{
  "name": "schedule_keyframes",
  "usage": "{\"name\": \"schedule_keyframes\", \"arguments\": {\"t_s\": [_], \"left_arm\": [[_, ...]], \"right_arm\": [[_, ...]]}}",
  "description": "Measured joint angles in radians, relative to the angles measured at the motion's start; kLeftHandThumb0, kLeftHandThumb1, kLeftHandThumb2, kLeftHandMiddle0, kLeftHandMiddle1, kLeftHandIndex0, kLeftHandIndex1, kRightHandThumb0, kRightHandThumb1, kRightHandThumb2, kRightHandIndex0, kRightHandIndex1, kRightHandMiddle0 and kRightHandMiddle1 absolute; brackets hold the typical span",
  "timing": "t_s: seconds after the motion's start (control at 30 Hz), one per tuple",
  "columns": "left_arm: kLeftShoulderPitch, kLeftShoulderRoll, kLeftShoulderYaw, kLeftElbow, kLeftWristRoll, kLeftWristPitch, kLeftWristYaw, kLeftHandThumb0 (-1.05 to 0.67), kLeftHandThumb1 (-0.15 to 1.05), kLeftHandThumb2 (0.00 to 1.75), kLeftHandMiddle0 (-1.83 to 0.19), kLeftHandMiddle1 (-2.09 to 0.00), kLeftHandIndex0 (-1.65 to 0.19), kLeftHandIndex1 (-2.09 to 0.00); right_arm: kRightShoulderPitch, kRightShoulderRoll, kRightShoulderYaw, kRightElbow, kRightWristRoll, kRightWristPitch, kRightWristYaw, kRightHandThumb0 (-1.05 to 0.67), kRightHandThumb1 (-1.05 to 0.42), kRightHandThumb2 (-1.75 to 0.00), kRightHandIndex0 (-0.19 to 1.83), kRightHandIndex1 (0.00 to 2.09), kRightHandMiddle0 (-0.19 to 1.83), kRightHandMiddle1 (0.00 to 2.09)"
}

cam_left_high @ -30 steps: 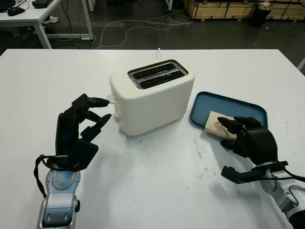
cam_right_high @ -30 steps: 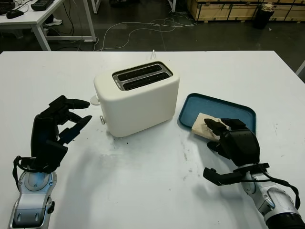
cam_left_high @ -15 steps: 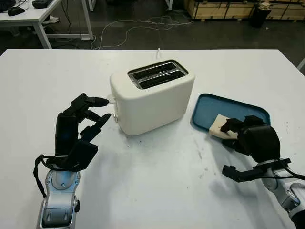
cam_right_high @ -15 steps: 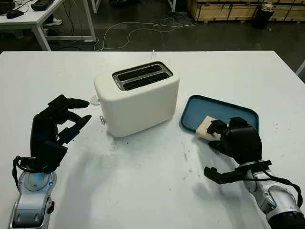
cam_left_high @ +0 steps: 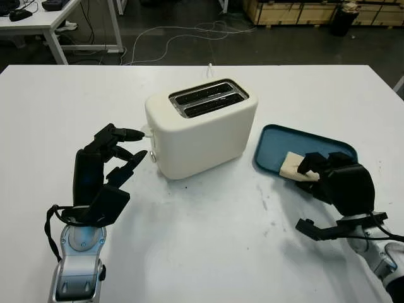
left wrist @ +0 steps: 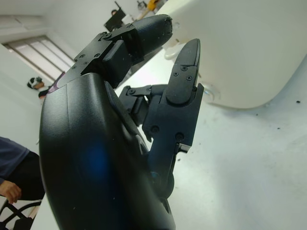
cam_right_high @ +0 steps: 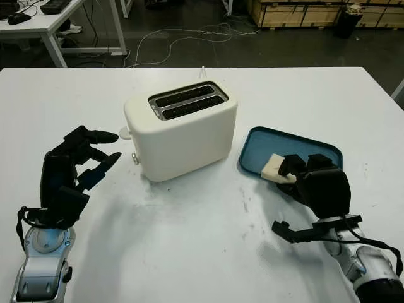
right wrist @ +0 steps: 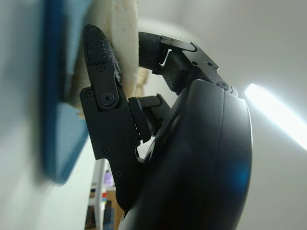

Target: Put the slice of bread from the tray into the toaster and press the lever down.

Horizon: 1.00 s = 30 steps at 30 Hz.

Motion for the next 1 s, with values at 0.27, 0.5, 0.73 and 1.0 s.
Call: {"name": "schedule_keyframes", "arguments": {"t_s": [0.27,0.5,0.73,1.0], "left_arm": [[0.000,0.000,-0.001,0.000,0.004,0.000,0.000,-0.19,0.92,0.12,-0.59,-1.50,-0.60,-0.95],[0.000,0.000,-0.001,0.000,0.001,0.000,0.000,-0.20,0.92,0.13,-0.59,-1.50,-0.60,-0.95],[0.000,0.000,-0.002,0.000,0.003,0.000,0.000,-0.20,0.92,0.13,-0.59,-1.49,-0.60,-0.95],[0.000,-0.003,-0.003,0.001,0.000,0.000,0.000,-0.20,0.92,0.13,-0.57,-1.51,-0.60,-0.95]], "right_arm": [[-0.093,-0.027,0.007,0.029,-0.045,-0.015,-0.129,-0.56,-0.92,-0.36,0.88,1.74,0.58,1.73],[-0.146,-0.050,0.009,0.032,-0.053,-0.027,-0.163,-0.50,-0.92,-0.35,0.92,1.75,0.59,1.75],[-0.192,-0.091,-0.041,0.025,0.114,-0.129,0.079,-0.51,-0.92,-0.35,0.91,1.75,0.61,1.75],[-0.414,-0.156,-0.110,0.100,0.558,-0.266,0.718,-0.53,-0.92,-0.26,0.92,1.75,0.71,1.75]]}}
